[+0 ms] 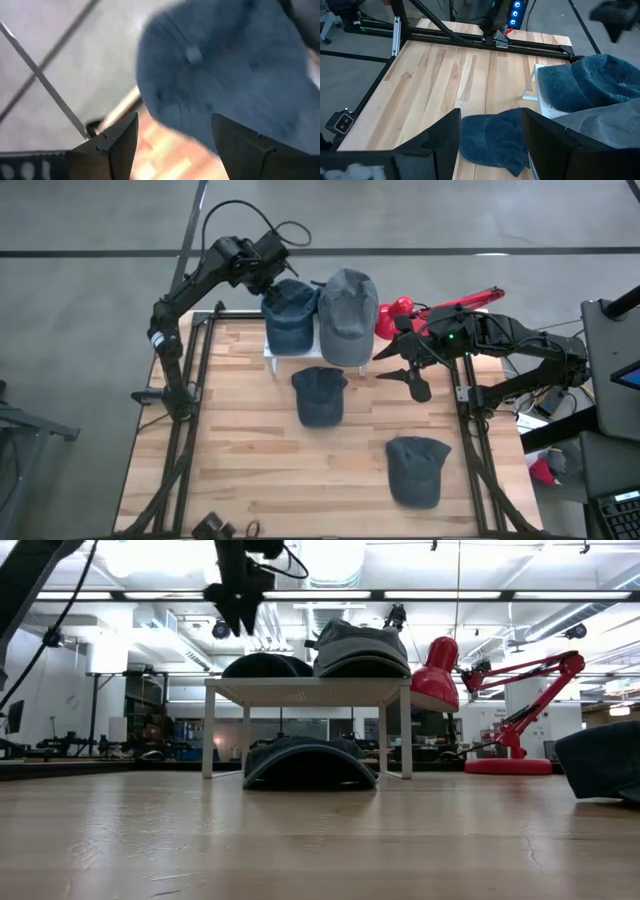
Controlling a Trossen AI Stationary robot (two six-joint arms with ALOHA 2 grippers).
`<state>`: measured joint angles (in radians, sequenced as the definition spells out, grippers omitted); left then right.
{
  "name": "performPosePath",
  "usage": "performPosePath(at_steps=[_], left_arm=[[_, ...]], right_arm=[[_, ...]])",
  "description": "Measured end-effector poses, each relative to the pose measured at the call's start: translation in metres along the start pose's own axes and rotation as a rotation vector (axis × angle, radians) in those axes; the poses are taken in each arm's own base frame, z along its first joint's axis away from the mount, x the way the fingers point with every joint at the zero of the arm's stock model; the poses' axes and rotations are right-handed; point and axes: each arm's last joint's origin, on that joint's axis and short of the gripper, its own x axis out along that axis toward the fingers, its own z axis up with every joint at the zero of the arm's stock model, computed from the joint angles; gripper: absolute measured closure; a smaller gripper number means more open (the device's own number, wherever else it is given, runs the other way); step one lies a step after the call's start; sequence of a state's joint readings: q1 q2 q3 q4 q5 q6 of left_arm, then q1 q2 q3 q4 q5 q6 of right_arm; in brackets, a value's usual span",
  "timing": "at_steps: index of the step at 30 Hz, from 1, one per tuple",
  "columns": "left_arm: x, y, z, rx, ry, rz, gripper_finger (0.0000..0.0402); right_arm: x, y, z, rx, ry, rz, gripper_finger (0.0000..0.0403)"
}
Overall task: Pick & Place hat
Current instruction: Stack the left blue cap on the blue cap on the shelf
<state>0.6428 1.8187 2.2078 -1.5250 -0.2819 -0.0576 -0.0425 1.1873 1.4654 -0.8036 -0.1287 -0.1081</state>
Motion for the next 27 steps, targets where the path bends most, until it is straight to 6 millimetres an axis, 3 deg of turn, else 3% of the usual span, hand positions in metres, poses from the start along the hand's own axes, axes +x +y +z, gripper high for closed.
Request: performPosePath(at_steps=[9,17,22,27], left_arm=[[-0.057,-0.035,-0.03,0.064,-0.083,-0.15,0.0156],[-0.1,-0.087,-0.06,0.205,-0.166,-0.269,0.0156],[-0.107,-0.131,-0.077,0.324,-0.215,-0.249,0.0156],[-0.092,-0.176,-0.097,0.422,-0.247,-0.208,0.0156]], right_arm=[[0.0,0.0,0.0,-0.038,0.001,0.0,0.0199],[0.0,0.0,0.0,-0.026,0.002,0.001,0.0199],[0.0,0.0,0.0,-0.023,0.002,0.001,0.0199],[0.001,0.0,-0.001,-0.022,0.002,0.002,0.0199]])
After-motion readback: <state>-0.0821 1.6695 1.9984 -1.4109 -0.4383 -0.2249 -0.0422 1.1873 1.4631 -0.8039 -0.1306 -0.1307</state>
